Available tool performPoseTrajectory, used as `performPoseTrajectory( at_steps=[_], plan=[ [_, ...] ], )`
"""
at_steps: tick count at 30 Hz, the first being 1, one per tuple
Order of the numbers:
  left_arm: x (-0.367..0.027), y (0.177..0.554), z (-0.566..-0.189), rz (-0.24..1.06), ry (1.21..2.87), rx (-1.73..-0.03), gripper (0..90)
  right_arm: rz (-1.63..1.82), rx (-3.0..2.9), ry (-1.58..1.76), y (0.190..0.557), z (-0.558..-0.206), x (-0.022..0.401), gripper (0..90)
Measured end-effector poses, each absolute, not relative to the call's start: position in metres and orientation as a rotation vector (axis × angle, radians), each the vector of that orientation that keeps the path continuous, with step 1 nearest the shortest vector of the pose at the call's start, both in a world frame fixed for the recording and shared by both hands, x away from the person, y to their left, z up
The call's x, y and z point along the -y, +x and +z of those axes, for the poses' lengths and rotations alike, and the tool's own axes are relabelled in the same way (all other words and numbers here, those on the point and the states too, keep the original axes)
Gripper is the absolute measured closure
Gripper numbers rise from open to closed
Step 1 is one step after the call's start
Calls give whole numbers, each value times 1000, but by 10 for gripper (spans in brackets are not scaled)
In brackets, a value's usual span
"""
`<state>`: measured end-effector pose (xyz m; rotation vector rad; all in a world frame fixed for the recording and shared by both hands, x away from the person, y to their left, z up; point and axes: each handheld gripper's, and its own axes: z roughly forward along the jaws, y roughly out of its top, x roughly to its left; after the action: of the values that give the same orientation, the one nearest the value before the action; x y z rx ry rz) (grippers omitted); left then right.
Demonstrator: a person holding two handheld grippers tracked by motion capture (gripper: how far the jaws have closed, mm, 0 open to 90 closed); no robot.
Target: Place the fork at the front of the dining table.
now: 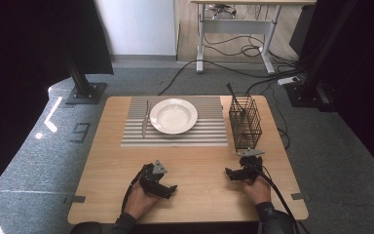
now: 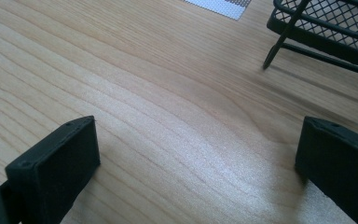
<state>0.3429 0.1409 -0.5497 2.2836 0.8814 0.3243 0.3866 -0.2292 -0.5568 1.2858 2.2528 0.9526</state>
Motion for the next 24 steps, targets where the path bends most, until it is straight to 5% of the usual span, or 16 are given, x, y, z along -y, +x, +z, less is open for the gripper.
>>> performPoseTrajectory(
  at_steps=[24],
  plan=[
    [-139, 350, -545, 333, 2260, -910, 22, 954, -2253, 1289, 387, -557, 229, 0]
  ],
)
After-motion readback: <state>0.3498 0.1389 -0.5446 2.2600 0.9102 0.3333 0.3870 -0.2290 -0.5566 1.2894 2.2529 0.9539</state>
